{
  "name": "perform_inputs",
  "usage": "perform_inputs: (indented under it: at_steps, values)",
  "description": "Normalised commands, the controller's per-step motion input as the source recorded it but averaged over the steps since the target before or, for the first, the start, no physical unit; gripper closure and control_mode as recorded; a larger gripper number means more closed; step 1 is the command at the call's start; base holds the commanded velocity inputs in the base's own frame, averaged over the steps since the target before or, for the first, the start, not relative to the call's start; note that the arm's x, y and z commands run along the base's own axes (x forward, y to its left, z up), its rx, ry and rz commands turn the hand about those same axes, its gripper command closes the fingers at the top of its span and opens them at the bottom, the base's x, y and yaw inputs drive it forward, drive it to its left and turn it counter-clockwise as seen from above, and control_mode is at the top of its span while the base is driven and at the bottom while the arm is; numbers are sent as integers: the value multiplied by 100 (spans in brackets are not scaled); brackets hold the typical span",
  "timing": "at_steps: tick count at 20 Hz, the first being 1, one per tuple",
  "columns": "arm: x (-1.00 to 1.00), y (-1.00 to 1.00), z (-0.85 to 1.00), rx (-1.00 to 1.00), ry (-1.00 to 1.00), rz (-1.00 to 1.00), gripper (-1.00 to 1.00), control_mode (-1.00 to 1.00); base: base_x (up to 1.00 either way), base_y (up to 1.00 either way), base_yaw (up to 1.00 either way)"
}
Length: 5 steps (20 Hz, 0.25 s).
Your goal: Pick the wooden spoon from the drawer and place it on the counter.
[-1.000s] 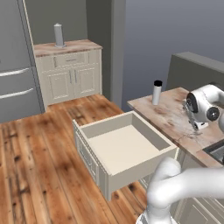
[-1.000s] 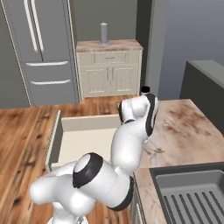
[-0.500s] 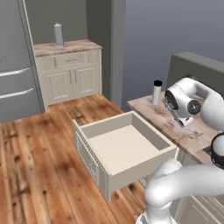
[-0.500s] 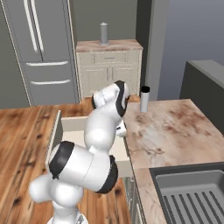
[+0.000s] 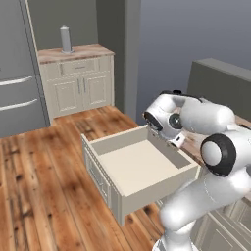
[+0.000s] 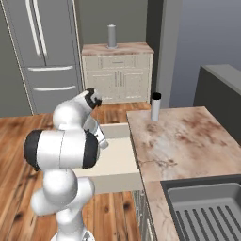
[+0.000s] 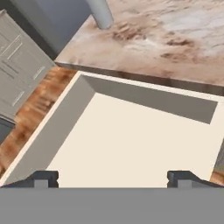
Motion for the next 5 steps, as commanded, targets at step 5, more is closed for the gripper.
perform_inputs:
  at_steps: [5]
  values:
    - [-8, 89, 78, -1, 39, 11, -100, -100, 0, 0, 0]
